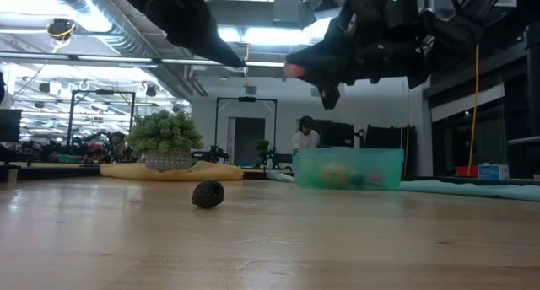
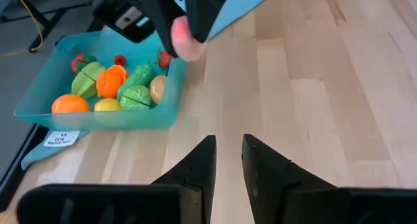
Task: Pick and placing Produce into tupperware
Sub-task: Put the pink peach into the blue bin
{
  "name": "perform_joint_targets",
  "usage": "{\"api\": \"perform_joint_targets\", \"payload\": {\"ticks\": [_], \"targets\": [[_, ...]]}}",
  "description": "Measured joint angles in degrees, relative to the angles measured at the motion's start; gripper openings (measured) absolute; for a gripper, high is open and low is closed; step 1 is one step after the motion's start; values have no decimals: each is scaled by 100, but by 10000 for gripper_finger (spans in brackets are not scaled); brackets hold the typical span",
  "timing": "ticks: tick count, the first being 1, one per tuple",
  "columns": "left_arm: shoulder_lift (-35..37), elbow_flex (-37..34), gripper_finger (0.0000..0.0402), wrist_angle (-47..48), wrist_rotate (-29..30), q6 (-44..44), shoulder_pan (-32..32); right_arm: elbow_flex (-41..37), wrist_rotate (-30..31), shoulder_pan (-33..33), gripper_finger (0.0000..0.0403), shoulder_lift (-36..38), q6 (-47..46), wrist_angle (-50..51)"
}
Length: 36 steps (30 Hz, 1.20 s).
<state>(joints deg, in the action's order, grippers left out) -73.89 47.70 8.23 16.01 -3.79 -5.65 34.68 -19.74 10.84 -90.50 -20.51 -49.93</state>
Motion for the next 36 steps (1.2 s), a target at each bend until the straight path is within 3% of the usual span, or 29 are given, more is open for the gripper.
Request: {"api": "perform_joint_targets", "payload": {"ticks": [6,12,22,25,36], "targets": [[-2,-23,59,-84,0,35,2,2,178,174,93,0,502,174],[7,-717,52,-1521,-4,-101,161,2,1542,174,93,0,1181,383],[61,-1897,37,-3705,-4,-87,591,2,3912,163,92,38,1355,978],[70,-2022,32,-3913,-4,-87,669,3,4666,163,92,116,1485,1132],[68,-2065,14,-4036,-7,-278,693,4,6359,34,92,294,1471,1562]]}}
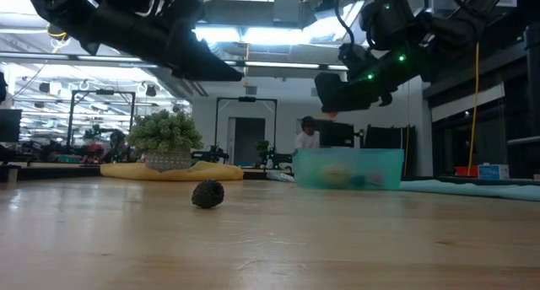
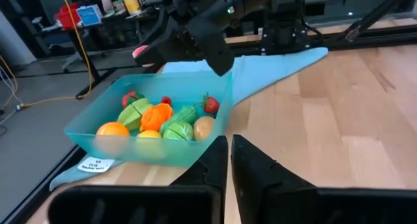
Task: Pick and placing Produce into tupperware
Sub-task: Put the pink peach into the blue bin
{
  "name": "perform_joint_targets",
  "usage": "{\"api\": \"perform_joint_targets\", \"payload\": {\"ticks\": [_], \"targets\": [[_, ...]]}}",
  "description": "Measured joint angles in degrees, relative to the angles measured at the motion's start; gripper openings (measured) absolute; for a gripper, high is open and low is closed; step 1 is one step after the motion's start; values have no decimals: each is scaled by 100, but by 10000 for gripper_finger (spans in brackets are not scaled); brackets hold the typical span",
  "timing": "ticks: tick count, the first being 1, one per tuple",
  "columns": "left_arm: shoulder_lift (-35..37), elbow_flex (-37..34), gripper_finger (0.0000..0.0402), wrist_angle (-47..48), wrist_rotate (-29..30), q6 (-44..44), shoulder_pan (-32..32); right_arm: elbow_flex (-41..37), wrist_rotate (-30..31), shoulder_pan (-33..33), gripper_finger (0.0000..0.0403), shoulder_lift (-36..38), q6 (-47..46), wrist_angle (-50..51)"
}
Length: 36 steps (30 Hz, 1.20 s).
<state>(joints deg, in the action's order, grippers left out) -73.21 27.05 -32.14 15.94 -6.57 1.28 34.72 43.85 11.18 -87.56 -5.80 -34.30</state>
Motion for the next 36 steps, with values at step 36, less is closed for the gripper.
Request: {"api": "perform_joint_targets", "payload": {"ticks": [36], "targets": [[-2,0,52,-188,-2,-161,11,2632,-4423,1942,92,21,-130,5649]]}}
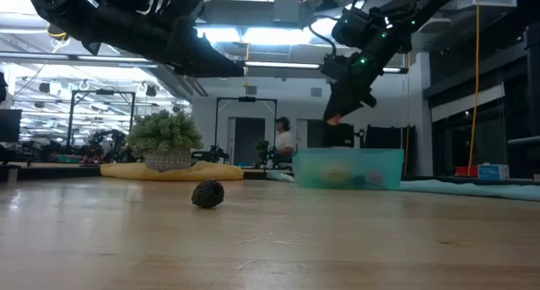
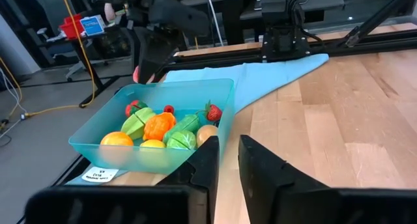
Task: Pick and placing Produce into tupperware
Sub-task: Put the pink peach into the blue bin
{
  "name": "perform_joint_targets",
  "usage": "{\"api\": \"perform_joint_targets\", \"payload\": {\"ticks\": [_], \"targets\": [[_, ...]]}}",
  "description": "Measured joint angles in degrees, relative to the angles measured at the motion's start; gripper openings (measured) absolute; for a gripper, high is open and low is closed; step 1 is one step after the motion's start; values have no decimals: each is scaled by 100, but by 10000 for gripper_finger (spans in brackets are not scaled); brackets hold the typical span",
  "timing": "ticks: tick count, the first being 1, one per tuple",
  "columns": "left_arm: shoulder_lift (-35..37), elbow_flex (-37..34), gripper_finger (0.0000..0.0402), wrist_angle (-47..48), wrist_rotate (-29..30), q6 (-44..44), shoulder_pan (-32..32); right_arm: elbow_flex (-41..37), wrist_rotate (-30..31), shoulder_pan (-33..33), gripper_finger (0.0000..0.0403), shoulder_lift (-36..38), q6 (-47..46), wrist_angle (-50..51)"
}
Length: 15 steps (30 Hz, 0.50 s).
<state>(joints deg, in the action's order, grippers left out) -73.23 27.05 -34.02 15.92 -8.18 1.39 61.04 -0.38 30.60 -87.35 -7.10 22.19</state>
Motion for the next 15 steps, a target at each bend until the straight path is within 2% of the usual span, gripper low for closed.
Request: {"api": "perform_joint_targets", "payload": {"ticks": [8,15], "targets": [[0,0,63,6,0,0,0,30,-37,-1,92,-68,143,-20],[0,0,72,7,0,0,0,30,-35,-1,92,-483,331,-375]]}}
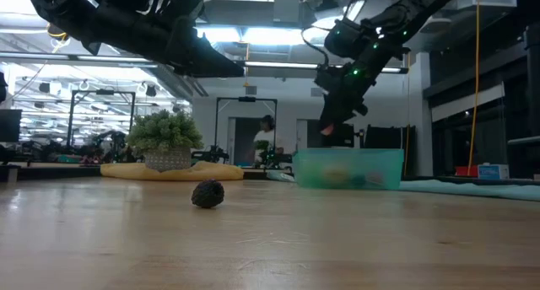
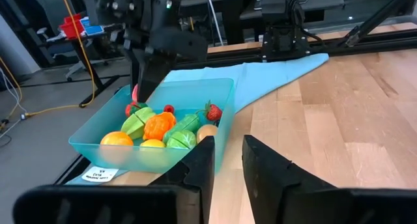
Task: Pick and placing Produce into tupperware
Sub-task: Put the pink peach into the blue bin
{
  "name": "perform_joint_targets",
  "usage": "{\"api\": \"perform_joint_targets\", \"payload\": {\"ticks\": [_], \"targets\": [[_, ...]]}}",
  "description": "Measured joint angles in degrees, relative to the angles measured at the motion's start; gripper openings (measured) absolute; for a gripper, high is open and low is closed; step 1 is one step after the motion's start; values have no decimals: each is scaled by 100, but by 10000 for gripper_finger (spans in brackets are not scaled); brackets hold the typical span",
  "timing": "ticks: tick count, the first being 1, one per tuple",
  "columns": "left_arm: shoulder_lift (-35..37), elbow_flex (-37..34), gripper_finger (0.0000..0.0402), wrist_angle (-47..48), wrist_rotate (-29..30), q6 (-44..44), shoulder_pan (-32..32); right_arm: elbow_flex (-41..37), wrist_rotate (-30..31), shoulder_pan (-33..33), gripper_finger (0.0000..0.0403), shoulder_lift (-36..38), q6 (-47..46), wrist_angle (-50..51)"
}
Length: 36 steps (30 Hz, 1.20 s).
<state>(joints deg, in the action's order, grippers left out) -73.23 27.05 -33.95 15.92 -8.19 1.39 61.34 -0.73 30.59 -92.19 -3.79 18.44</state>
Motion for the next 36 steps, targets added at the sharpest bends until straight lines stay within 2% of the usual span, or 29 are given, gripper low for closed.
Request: {"api": "perform_joint_targets", "payload": {"ticks": [14,28,36], "targets": [[0,0,82,4,0,-52,0,0,17,337,92,-970,260,-526],[-2,0,53,4,0,-138,50,0,-61,343,92,-1477,278,-1062],[-2,0,38,6,0,-140,61,-2,-57,343,98,-1444,293,-1103]]}}
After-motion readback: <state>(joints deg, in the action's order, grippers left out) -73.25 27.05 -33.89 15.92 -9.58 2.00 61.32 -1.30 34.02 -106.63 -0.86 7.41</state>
